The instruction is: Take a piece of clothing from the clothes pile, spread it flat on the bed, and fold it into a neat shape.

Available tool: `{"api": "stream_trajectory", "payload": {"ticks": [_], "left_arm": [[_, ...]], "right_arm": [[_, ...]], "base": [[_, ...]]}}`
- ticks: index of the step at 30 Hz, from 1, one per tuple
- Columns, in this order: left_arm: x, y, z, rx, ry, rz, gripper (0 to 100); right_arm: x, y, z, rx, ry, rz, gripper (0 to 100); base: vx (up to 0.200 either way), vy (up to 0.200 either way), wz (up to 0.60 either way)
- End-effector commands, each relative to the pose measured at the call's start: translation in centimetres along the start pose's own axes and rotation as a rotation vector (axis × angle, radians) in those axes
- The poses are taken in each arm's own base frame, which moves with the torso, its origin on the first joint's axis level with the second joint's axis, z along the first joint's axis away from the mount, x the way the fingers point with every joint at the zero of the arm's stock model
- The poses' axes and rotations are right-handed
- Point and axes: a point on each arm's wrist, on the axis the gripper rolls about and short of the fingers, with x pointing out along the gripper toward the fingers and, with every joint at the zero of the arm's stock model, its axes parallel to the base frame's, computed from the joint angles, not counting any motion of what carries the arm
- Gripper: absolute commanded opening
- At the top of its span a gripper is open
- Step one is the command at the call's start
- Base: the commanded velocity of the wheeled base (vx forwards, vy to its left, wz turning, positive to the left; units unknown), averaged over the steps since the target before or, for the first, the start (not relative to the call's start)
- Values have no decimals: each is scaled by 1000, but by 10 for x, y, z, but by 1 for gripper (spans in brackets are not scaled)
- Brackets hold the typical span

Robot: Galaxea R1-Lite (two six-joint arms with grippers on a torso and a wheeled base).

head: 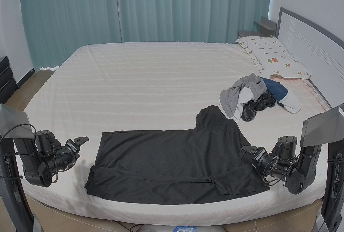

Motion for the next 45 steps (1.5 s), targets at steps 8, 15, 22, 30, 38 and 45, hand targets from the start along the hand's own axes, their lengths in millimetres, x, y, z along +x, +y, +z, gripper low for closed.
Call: {"api": "stream_trajectory", "payload": {"ticks": [8, 15, 22, 30, 38, 45], "left_arm": [[26, -35, -7, 42, -64, -55, 100], [41, -54, 1, 71, -103, -109, 100], [76, -66, 7, 73, -140, -51, 100], [118, -65, 2, 123, -115, -20, 100], [141, -59, -5, 142, -146, 6, 100], [138, -49, -13, 200, -124, 40, 100]], "right_arm": [[2, -6, -2, 75, 36, -3, 100], [3, -8, -3, 77, 47, -6, 100], [1, -8, -7, 73, 61, -10, 100], [2, -9, -9, 67, 66, -16, 100], [1, -11, -10, 63, 65, -11, 100], [1, -11, -11, 61, 64, -10, 100]], "base": [[0, 0, 0], [0, 0, 0], [0, 0, 0], [0, 0, 0], [0, 0, 0], [0, 0, 0]]}}
